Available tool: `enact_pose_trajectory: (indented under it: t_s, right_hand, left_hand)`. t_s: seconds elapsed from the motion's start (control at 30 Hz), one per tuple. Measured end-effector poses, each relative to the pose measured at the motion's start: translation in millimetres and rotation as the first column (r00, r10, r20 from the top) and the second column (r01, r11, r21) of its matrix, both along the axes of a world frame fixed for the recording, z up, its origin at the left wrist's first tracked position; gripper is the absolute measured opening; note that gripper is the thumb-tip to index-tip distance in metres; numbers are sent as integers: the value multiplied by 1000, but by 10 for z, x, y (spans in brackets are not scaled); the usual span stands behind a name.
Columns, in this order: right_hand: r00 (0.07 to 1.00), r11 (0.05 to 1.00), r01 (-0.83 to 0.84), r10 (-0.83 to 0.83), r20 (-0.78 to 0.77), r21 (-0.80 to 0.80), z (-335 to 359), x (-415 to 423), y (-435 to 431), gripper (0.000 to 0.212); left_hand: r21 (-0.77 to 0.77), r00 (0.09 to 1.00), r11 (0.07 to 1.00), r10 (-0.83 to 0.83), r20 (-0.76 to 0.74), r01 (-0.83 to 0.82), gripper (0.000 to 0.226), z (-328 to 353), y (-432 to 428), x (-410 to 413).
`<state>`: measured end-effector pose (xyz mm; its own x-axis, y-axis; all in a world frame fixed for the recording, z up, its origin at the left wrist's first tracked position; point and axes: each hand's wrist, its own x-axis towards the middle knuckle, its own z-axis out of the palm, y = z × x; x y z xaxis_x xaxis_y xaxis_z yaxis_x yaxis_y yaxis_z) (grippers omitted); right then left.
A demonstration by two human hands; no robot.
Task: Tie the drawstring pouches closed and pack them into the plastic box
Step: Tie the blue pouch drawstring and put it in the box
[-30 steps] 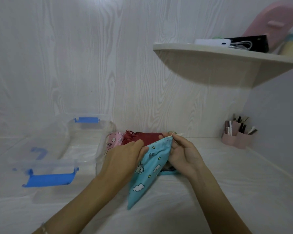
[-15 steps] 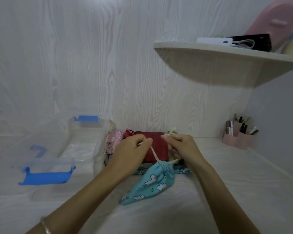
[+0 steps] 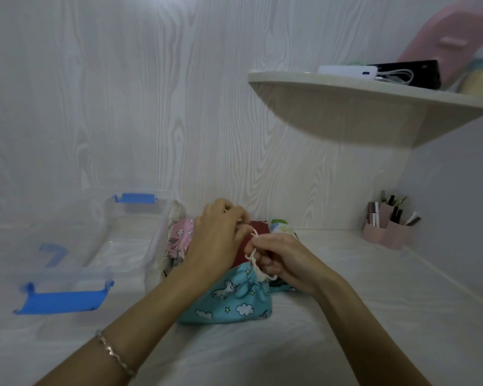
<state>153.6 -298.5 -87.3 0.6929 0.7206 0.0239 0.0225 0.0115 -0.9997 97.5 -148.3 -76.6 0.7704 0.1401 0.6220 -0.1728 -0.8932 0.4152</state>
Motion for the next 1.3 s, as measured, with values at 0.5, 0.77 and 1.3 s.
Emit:
enact_pose_trajectory:
  t_s: [0.5, 0.77, 1.3]
  right_hand:
    - [927, 933, 357, -351, 134, -30, -66, -88, 13, 17]
    - [770, 897, 417, -261, 583, -148, -86, -68, -60, 22]
    - [929, 955, 259, -288, 234, 145, -96, -38, 17, 22]
  left_hand:
    - [-426, 848, 866, -417, -326, 262, 17, -83, 74, -110]
    - [-305, 905, 931, -294, -306, 200, 21, -100, 86, -91]
    - [-238, 937, 951, -256, -237, 200, 19, -40, 34, -95]
